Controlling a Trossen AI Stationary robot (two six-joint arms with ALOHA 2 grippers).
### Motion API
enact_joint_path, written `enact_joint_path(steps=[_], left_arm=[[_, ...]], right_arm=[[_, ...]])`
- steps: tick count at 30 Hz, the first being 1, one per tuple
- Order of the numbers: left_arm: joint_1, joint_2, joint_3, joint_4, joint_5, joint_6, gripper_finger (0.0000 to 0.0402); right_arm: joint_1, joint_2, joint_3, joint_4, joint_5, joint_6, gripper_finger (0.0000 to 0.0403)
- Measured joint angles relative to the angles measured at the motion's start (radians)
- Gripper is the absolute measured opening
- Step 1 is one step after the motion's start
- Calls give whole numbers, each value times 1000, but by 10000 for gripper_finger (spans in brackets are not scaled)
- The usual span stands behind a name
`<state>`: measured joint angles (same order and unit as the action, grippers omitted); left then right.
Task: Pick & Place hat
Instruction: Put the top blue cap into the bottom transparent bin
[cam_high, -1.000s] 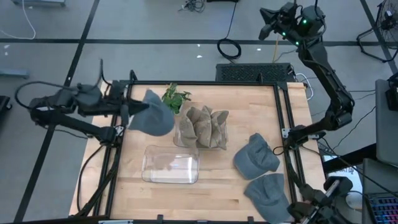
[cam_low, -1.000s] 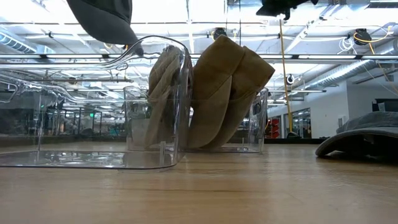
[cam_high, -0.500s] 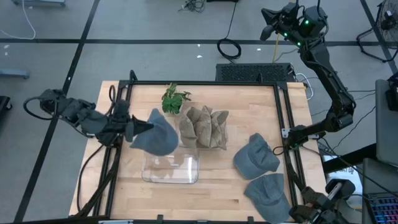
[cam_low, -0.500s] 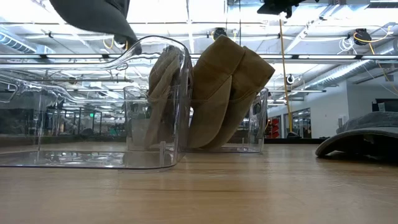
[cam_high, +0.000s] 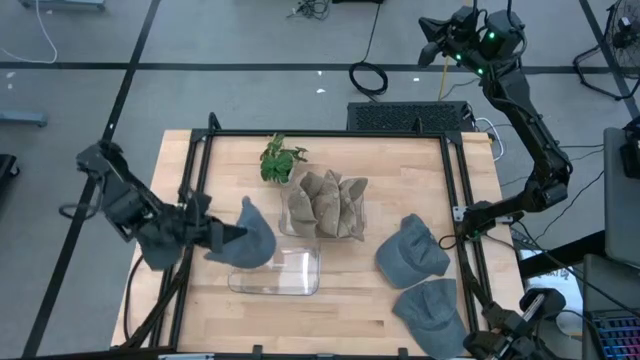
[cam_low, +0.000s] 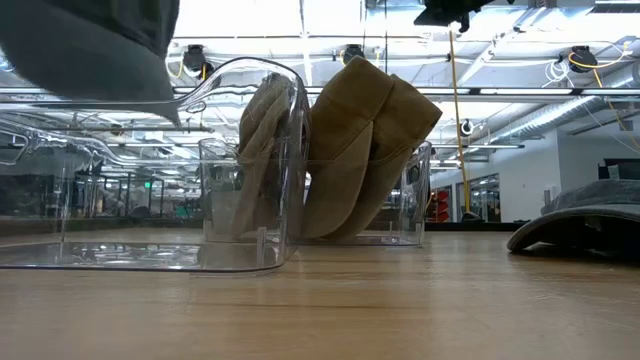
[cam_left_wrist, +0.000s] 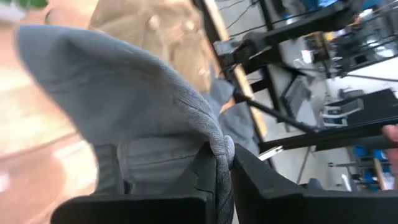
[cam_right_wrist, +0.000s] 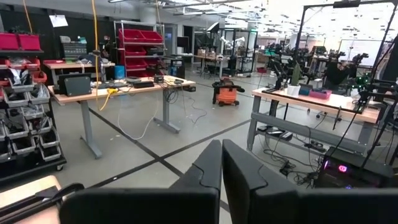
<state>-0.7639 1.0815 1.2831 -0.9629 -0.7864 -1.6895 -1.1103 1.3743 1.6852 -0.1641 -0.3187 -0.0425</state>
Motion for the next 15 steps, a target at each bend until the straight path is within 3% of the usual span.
enact_joint_path(steps=[15], left_arm=[[-132, 142, 0, -274, 1, -571, 21]], right_arm=[[16, 0, 0, 1, 0, 1, 0]])
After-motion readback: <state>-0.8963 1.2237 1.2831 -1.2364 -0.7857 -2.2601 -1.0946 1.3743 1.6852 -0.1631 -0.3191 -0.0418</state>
